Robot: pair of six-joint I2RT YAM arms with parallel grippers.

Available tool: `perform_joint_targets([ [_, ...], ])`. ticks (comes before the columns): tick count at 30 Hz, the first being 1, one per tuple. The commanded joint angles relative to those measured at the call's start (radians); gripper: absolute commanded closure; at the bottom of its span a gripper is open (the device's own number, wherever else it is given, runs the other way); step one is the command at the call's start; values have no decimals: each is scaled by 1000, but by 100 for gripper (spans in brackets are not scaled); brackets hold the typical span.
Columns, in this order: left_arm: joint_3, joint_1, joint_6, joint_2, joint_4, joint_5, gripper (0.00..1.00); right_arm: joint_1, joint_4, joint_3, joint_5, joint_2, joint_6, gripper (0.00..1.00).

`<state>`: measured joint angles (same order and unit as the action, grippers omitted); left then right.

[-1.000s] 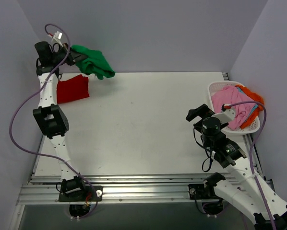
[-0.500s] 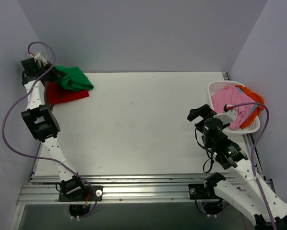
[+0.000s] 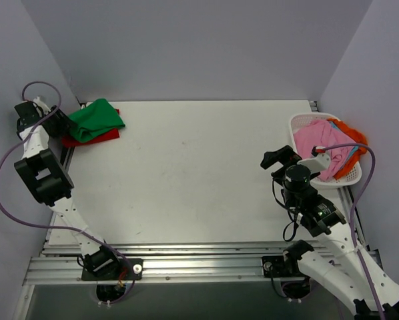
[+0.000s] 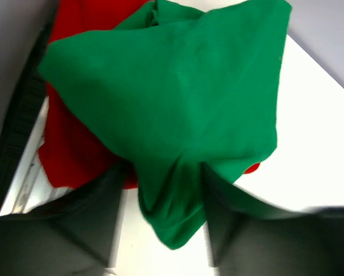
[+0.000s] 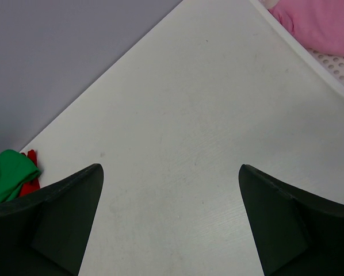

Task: Fold and stack the t-shirts
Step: Neatly place the folded tshirt to the corner

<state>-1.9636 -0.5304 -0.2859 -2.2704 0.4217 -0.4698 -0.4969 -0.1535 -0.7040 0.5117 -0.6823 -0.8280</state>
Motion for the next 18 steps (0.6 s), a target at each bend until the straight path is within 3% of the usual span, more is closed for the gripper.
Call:
perform_joint_targets([
  [1, 17, -71, -56, 132, -49, 163, 28, 6, 12, 3, -6, 7, 17, 0],
  [3, 23, -82, -70, 141, -26, 189, 11, 8, 12, 3, -10, 9, 20, 0],
  [7, 37, -103, -96, 155, 28, 302, 5, 8, 9, 1, -13, 21, 21, 0],
  [9, 66, -112, -130, 175, 29, 355, 6, 6, 12, 5, -15, 26, 21, 0],
  [11, 188, -117, -182, 248, -36, 359, 8, 8, 15, 8, -22, 27, 17, 0],
  [14, 369, -117, -257, 354, -310, 257, 9, 6, 20, 11, -29, 23, 15, 0],
  [16, 393, -102, -306, 364, -359, 208, 13, 6, 22, 11, -27, 20, 15, 0],
  [18, 373, -89, -326, 336, -389, 151, 26, 6, 22, 9, -24, 20, 15, 0],
])
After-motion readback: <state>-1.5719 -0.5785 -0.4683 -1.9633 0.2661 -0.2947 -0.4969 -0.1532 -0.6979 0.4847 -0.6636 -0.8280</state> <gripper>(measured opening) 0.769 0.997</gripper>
